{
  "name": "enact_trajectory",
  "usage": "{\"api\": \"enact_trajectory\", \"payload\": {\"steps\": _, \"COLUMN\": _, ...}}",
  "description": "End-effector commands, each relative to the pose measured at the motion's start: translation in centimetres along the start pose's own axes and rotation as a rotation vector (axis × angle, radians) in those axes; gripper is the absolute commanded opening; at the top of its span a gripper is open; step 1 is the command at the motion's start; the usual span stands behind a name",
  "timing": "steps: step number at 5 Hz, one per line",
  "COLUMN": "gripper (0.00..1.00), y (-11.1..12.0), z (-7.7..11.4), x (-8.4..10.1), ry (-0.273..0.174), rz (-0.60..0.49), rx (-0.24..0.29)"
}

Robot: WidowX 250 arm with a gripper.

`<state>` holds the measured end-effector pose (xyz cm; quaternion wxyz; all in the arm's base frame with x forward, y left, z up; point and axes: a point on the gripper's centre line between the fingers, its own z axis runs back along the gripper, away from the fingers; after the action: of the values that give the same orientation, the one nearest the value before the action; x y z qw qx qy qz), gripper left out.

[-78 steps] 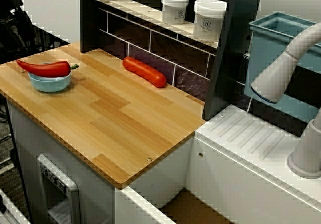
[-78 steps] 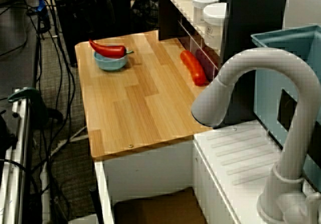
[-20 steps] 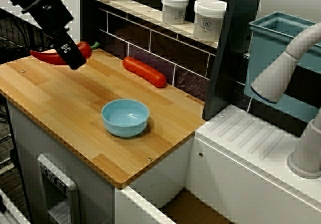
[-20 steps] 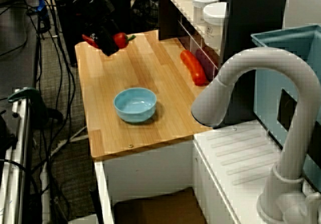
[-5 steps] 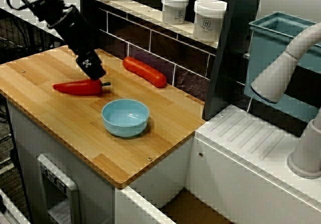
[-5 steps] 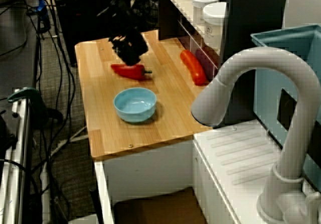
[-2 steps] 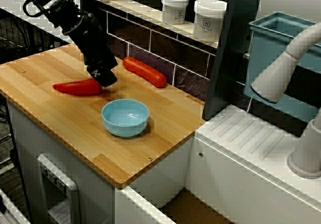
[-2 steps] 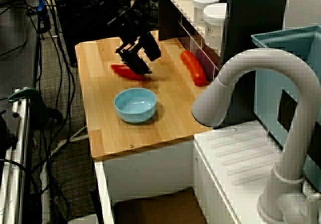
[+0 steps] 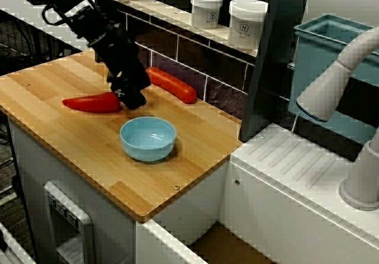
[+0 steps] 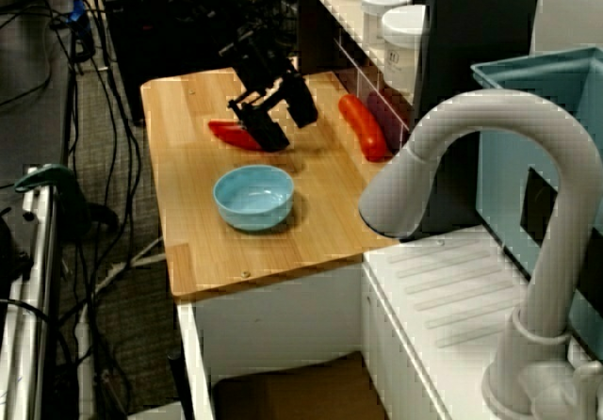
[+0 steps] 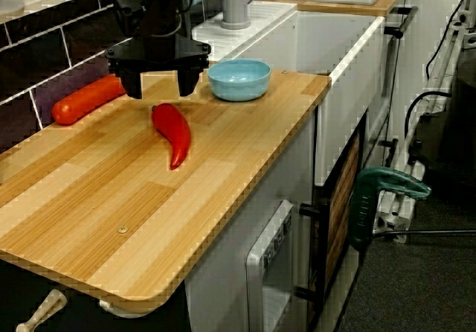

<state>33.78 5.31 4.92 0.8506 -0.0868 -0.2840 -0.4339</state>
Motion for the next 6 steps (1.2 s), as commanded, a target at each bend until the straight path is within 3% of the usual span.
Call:
{"api": "enact_trajectory", "payload": {"steps": 1, "gripper": 1.0, "y": 1.9, "z": -0.7, "x": 3.2, "ry": -0.019, "rz": -0.184, "rx": -0.097}}
{"api": "enact_trajectory", "payload": {"steps": 3, "gripper": 1.0, "y": 1.0, "z": -0.9, "x": 4.6, "ry": -0.022, "rz": -0.218, "rx": -0.082}}
{"api": "enact_trajectory", "payload": {"steps": 6, "gripper": 1.0, "y": -0.5, "z": -1.1, "x": 6.0, "ry": -0.051, "rz": -0.228, "rx": -0.133}}
